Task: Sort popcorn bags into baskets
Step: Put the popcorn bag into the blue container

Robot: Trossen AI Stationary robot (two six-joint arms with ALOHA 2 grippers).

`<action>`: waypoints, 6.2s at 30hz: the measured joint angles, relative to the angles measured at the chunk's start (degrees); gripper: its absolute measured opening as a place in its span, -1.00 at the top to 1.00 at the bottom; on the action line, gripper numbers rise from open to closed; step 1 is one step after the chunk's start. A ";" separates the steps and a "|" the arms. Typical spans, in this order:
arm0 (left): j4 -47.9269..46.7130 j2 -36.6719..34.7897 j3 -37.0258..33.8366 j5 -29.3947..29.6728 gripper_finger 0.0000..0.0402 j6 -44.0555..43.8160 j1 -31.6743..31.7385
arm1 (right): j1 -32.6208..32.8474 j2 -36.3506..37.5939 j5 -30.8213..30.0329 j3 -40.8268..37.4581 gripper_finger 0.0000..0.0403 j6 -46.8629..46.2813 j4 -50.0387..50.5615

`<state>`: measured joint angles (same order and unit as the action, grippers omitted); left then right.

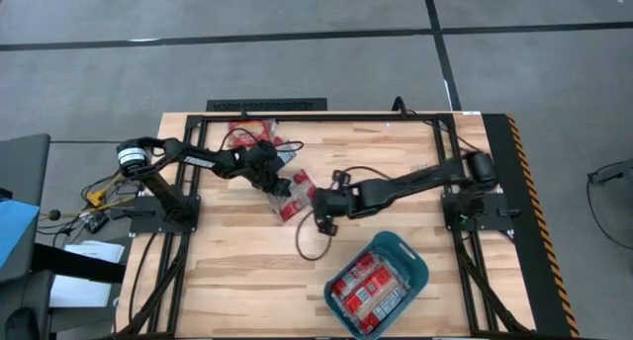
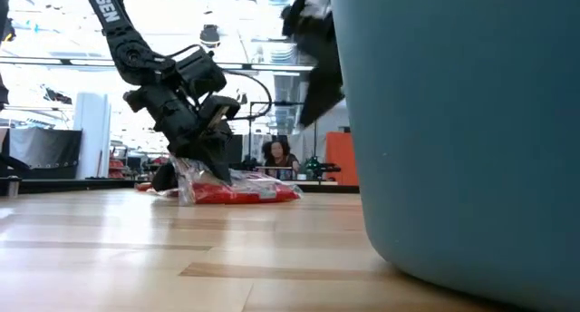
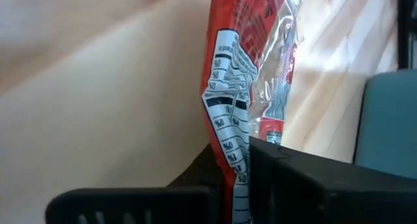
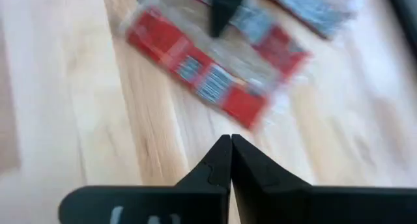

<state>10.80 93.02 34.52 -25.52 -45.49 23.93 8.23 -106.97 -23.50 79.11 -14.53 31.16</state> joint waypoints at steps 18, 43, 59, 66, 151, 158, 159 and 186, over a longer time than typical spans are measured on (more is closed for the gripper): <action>-0.05 -9.08 19.53 12.86 0.98 -11.35 -25.05 | 30.48 30.68 -28.91 0.11 0.83 -49.05 47.55; 1.38 25.45 51.64 15.26 0.97 -20.28 -40.98 | 38.28 26.93 -30.48 0.13 0.92 -59.16 54.01; 3.41 29.79 51.93 15.28 0.60 -27.50 -41.71 | 38.65 27.13 -30.61 0.15 0.83 -59.43 54.24; 9.63 29.79 51.89 9.13 0.22 -24.26 -41.28 | 38.66 27.13 -30.59 0.16 0.91 -59.43 54.11; -10.11 0.65 0.68 1.65 0.08 11.80 8.34 | -7.85 5.15 -1.62 -13.29 0.91 0.39 -35.84; -0.55 -0.11 0.48 4.21 0.08 -1.02 -4.04 | -9.60 4.54 -0.01 -13.31 0.89 1.53 -35.73; -0.85 -0.64 0.42 4.68 0.09 -2.10 -4.78 | -10.41 4.53 1.16 -13.31 0.89 1.53 -35.70; -22.95 -23.56 -0.97 16.07 -0.02 0.25 6.58 | -18.10 -15.91 11.18 -7.37 0.90 -6.48 -41.58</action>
<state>-12.15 69.46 33.55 -9.44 -45.23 30.51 -9.87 -122.87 -12.31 71.75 -21.01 -10.42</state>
